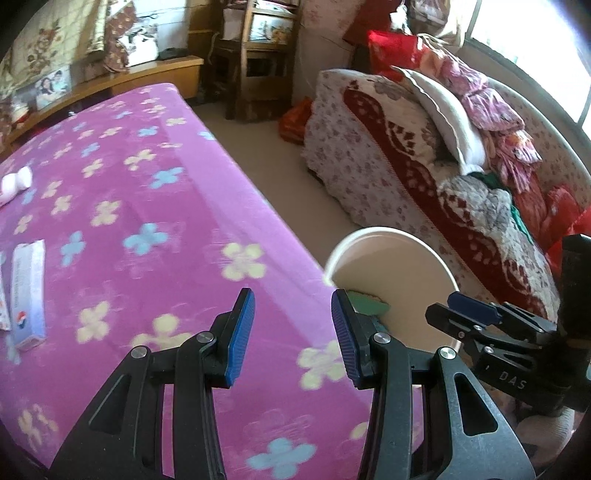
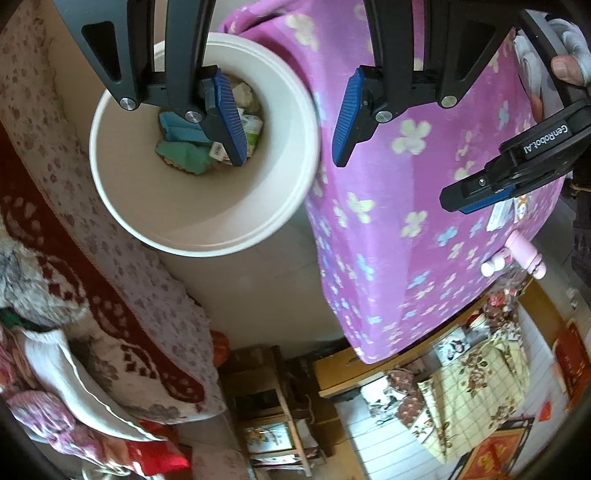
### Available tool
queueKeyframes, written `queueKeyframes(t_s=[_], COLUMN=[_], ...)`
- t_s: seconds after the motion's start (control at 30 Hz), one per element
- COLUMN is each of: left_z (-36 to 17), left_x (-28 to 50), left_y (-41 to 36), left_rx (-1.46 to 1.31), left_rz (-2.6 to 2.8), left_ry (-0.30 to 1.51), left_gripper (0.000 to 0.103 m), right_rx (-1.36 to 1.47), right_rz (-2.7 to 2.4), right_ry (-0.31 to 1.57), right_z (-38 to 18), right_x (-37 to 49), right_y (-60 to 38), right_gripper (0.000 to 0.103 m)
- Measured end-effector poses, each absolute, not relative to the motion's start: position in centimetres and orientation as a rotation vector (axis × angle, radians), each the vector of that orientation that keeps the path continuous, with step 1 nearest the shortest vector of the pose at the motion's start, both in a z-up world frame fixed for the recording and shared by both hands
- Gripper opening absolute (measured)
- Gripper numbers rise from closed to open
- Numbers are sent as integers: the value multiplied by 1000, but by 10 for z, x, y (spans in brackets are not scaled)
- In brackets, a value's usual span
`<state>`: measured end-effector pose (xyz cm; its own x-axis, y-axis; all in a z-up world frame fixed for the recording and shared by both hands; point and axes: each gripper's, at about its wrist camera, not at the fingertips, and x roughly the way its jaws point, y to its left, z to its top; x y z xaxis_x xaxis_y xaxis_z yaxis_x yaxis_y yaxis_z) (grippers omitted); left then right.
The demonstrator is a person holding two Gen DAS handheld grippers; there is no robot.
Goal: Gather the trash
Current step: 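Move both tools back over the remaining trash on the table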
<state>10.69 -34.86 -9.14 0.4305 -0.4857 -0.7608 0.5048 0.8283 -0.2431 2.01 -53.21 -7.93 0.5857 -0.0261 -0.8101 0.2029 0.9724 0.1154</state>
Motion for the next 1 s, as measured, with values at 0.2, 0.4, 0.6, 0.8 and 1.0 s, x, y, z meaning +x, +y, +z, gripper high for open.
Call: queueKeyframes(t_s=[0.2,0.4,0.6,0.8,1.0], left_z=[-90,-89,-91,-93,-98], left_x=[111,110,113,116,124], left_y=[-320,-293,-259,-206,-135], left_rx=[-1,-21,-48,-70,-98], left_rz=[-569,-537,-502,-436,-335], left_ry=[935,928,941,949,965], left_gripper=[41,41,42,42,42], right_rx=[183,156,126,75,41], right_rz=[-95,-59,-8,65,147], right_ry=[945,958,977,1001,1020], right_z=[-80,-81,-84,-92,-100], right_x=[30,38,48,63,86], right_y=[-507,-482,-454,-411,-361], right_gripper=[46,46,54,57,57])
